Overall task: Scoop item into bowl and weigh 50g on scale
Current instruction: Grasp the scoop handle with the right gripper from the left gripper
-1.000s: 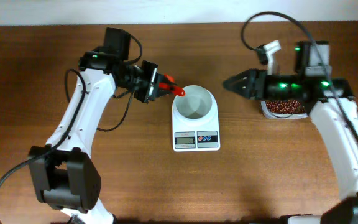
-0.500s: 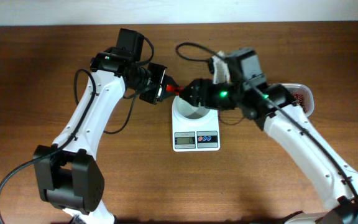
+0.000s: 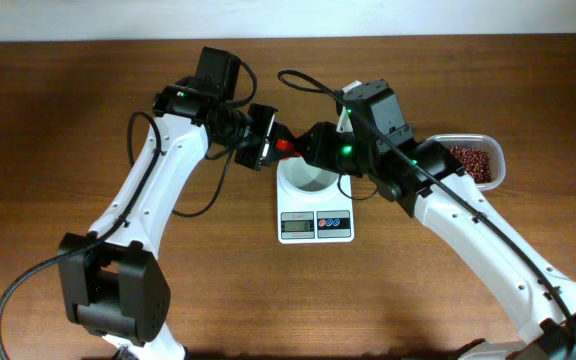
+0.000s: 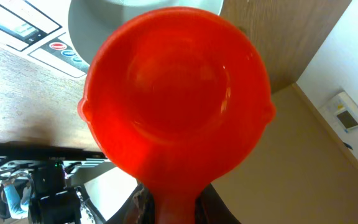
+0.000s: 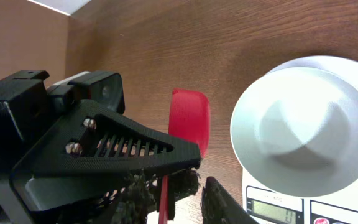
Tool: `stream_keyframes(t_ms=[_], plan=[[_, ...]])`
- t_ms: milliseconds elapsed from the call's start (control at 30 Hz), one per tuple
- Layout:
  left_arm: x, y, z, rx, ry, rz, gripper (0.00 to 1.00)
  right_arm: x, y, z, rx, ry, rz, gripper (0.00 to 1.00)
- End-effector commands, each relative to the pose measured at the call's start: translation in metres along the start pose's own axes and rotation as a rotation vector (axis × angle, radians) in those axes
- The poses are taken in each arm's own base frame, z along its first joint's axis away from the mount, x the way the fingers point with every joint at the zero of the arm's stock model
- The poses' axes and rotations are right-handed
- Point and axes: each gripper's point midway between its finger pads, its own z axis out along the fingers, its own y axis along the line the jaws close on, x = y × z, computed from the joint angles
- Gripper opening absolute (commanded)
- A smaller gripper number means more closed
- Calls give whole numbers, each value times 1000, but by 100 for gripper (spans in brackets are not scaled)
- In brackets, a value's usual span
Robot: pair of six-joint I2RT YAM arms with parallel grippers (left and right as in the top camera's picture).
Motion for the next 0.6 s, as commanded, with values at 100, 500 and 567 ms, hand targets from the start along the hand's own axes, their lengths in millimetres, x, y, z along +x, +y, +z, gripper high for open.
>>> stream_keyframes(t_ms=[100, 500, 567], plan=[[8, -10, -4, 33, 21, 29, 0, 1, 3, 6, -9, 22, 42, 27], [8, -9, -4, 32, 22, 30, 0, 0, 2, 6, -7, 20, 41, 13], [8, -9, -4, 32, 22, 30, 0, 0, 2, 6, -5, 15, 41, 10]])
